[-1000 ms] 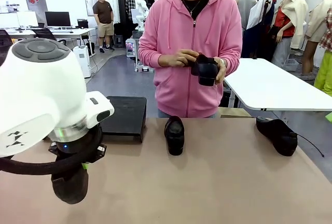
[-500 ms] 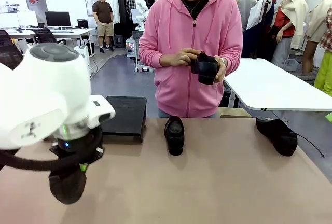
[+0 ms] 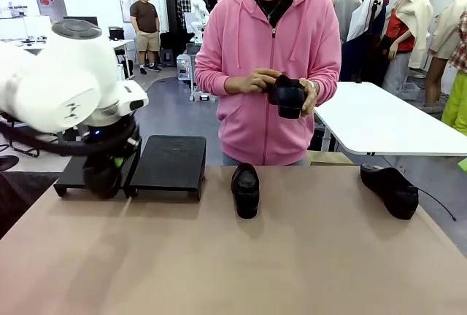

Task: Organize the shoes by placing them on the stand.
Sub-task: Place the Shoe from the middle of the table onto the Shoes Stand.

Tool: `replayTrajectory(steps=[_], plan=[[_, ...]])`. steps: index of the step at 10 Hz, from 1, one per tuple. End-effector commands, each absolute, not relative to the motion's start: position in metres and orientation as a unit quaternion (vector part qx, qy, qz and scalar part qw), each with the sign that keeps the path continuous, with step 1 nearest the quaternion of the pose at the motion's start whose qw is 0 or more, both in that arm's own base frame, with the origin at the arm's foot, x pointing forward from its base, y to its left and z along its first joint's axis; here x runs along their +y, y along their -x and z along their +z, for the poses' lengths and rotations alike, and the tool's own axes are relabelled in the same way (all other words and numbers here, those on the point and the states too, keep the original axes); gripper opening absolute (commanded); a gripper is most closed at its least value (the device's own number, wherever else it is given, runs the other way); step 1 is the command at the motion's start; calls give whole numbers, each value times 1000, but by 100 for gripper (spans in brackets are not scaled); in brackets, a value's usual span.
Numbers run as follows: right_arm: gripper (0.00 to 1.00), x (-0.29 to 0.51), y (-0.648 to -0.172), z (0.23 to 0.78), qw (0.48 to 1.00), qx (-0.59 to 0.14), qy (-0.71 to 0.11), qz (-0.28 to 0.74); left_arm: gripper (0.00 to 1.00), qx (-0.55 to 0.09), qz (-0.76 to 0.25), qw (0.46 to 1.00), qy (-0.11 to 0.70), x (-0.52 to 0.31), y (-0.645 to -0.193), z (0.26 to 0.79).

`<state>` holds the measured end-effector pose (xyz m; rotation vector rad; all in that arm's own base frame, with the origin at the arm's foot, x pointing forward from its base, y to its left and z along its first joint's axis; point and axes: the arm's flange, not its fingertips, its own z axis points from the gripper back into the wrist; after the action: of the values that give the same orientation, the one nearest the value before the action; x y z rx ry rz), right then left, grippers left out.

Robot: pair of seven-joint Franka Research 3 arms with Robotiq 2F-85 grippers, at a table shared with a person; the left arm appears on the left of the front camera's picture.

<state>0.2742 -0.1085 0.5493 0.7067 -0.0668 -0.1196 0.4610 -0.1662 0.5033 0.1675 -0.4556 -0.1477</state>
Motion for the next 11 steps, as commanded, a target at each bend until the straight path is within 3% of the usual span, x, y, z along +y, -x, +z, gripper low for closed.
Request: replayTrajectory(steps=[1, 4, 9, 10, 11], plan=[[100, -112, -273, 550, 937, -34, -345, -48, 0, -252, -95, 959, -94, -179, -523, 495], [100, -112, -273, 550, 937, -34, -345, -48, 0, -268, -79, 956, -86, -188, -576, 474], [100, -112, -273, 550, 937, -34, -345, -48, 0, -245, -8, 968, -56, -204, -603, 446], [100, -112, -273, 550, 937, -34, -345, -48, 14, -251, -8, 966, -59, -205, -605, 445], [100, -112, -273, 550, 937, -34, -345, -48, 70, -262, -9, 962, -73, -206, -606, 444]])
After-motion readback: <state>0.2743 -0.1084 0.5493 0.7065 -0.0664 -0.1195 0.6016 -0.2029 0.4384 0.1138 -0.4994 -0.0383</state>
